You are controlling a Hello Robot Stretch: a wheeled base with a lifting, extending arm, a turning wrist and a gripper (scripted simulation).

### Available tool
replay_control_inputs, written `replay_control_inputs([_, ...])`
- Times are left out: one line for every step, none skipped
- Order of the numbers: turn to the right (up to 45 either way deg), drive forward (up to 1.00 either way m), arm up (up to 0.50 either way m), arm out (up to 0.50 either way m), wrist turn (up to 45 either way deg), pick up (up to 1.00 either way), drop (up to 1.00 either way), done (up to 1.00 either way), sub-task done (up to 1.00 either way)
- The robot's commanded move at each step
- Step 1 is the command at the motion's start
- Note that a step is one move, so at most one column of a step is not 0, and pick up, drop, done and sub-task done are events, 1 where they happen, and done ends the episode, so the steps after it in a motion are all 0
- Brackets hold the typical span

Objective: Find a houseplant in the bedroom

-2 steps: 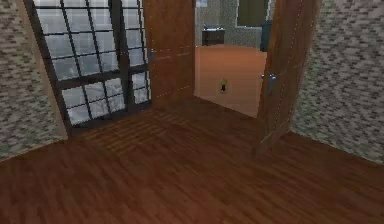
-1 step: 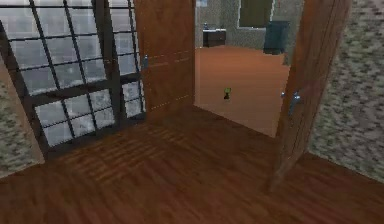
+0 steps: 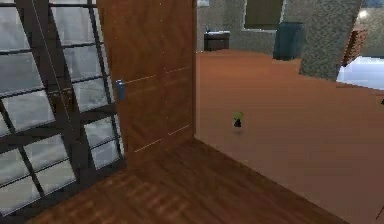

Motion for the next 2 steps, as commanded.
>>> replay_control_inputs([0.0, 0.2, 0.0, 0.0, 0.0, 0.0, 0.0, 0.0, 0.0])
replay_control_inputs([0.0, 0.25, 0.0, 0.0, 0.0, 0.0, 0.0, 0.0, 0.0])
